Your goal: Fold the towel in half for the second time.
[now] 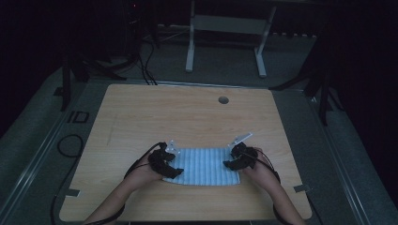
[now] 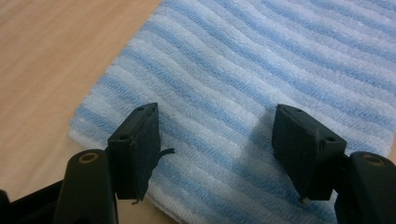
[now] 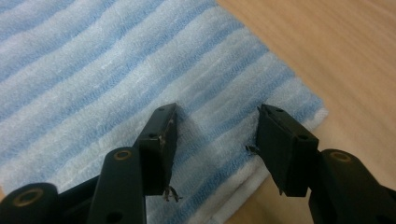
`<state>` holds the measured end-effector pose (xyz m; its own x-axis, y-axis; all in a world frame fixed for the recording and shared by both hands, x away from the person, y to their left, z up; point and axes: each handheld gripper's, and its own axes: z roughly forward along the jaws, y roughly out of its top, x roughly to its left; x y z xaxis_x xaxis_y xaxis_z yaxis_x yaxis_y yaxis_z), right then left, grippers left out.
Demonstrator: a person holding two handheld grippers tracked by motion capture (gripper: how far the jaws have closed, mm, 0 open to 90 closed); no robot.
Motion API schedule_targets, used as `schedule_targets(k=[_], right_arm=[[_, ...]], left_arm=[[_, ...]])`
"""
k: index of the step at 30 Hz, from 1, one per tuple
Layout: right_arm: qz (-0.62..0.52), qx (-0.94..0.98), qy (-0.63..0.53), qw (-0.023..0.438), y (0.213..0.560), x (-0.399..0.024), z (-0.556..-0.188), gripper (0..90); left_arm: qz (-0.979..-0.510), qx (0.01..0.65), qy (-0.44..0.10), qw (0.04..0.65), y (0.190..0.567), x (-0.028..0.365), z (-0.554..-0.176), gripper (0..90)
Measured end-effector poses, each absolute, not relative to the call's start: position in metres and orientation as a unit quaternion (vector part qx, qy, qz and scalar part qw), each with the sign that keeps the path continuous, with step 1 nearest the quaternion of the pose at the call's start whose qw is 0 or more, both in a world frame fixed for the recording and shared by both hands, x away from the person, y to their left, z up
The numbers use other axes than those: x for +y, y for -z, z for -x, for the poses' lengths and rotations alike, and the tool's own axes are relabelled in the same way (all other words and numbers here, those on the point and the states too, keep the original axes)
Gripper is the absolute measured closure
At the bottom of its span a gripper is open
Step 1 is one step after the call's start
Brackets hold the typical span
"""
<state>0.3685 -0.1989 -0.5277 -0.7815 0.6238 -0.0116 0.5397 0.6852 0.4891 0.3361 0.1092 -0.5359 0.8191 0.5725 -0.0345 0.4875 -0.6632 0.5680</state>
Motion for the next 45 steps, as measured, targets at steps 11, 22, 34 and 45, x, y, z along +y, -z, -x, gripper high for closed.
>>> schedule_targets(k=[11,22,34,45], right_arm=[[-0.319,0.917,-0.226,0.079,0.526,-0.178,-0.399,45.7],[-0.321,0.92,-0.215,0.073,0.525,-0.157,-0.427,42.3],[-0.327,0.917,-0.218,0.068,0.524,-0.153,-0.433,37.0],[-0.325,0.904,-0.259,0.099,0.508,-0.162,-0.419,12.3]], left_arm=[[-0.898,0.321,-0.071,0.291,0.537,0.128,-0.358,32.8],[-0.896,0.338,-0.08,0.277,0.535,0.138,-0.377,32.8],[-0.893,0.348,-0.083,0.274,0.532,0.142,-0.385,32.6],[-0.867,0.372,-0.113,0.312,0.526,0.149,-0.374,13.4]])
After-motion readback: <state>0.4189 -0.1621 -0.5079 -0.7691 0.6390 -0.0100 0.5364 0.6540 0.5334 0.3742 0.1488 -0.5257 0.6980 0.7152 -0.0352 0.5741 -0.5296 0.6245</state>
